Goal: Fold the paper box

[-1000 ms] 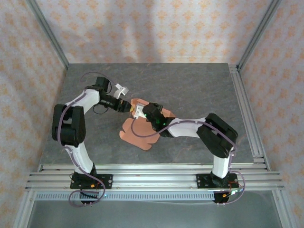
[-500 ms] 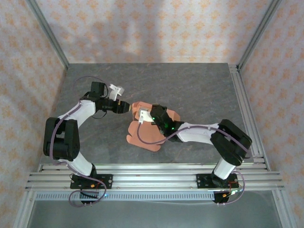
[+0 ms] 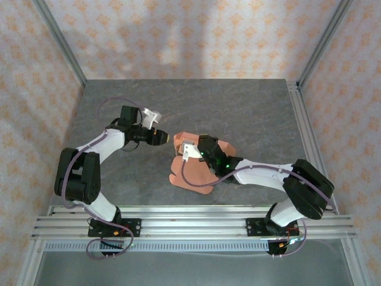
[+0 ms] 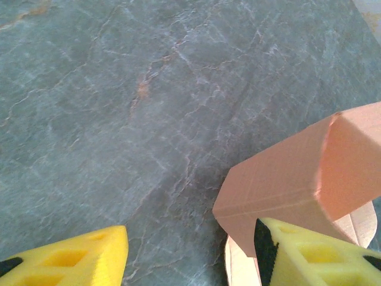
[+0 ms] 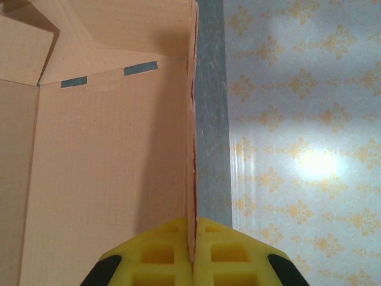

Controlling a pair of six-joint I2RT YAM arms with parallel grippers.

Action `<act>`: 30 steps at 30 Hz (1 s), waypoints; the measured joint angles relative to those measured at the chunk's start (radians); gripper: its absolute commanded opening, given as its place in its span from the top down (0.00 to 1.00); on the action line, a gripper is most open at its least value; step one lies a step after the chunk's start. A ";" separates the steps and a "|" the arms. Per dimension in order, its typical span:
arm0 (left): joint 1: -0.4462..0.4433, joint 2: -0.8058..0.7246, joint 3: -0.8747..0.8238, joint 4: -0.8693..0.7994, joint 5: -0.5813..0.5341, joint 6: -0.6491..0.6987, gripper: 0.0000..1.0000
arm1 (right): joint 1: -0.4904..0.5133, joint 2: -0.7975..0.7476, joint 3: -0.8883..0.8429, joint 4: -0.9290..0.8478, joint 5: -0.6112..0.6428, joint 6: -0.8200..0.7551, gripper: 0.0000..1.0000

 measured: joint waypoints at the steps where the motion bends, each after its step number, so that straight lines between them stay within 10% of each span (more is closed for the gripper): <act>1: -0.008 0.002 0.003 0.001 0.000 0.000 0.41 | 0.002 -0.007 -0.008 -0.001 0.004 -0.004 1.00; 30: -0.187 0.077 -0.129 0.243 -0.016 -0.073 0.42 | 0.008 -0.194 -0.180 0.005 0.023 -0.010 1.00</act>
